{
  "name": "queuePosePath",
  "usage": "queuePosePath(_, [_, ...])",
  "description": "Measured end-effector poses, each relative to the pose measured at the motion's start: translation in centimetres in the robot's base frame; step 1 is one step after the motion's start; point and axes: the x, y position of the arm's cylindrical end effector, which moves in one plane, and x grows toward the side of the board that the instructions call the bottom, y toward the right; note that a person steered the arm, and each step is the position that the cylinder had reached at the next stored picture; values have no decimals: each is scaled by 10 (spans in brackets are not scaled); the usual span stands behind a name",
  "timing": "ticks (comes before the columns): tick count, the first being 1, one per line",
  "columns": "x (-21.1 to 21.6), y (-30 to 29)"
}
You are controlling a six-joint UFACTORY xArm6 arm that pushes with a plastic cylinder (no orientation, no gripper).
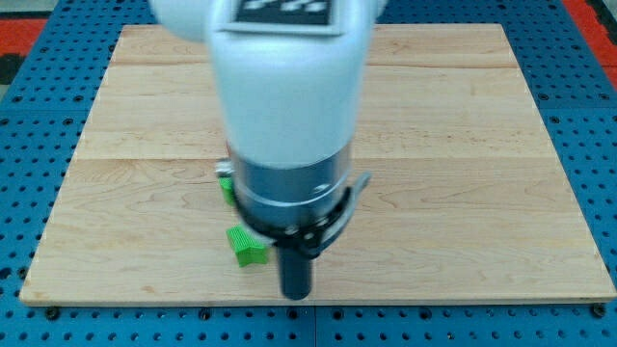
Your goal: Nudge group of blocks down a bit
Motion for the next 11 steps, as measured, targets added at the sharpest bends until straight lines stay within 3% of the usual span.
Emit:
queuePosePath(1, [-11,-72])
queuePosePath(2, [-60,-34])
queuePosePath(3, [-77,41])
queuePosePath(4, [-109,65])
queuePosePath(6, [-60,77])
queuePosePath(7, [-99,101])
queuePosePath(9, [-205,39])
queuePosePath(11, [-222,19])
